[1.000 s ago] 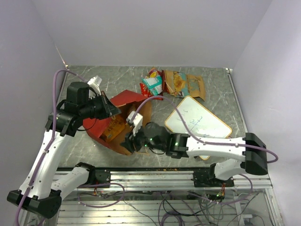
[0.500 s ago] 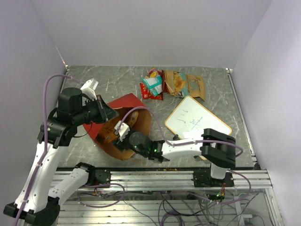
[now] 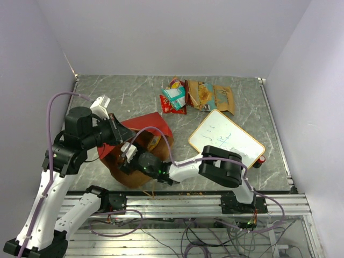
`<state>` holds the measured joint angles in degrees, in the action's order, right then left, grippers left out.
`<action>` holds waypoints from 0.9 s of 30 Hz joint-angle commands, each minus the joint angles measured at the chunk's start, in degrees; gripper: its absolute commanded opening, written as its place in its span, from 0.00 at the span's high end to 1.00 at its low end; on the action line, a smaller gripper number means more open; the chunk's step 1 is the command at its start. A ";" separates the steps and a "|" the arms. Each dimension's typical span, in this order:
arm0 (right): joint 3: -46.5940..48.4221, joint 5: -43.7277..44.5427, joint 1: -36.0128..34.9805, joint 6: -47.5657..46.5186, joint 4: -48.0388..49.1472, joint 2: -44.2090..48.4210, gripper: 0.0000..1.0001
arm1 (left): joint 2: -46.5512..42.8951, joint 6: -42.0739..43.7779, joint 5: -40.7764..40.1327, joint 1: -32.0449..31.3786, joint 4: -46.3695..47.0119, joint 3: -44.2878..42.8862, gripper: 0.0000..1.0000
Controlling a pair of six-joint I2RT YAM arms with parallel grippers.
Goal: Take the snacks out of the paper bag
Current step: Take out the snack from the paper bag.
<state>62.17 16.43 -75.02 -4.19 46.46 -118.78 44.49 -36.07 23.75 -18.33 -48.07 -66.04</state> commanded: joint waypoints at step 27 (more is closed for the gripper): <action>10.00 13.96 1.37 -3.28 1.06 -11.52 0.49 | 6.30 5.65 -9.61 -0.04 -6.96 -11.32 0.93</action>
<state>73.93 28.25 -74.61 -6.79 49.80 -130.65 51.94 -32.60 18.96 -18.33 -50.89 -75.75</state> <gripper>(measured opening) 0.599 0.075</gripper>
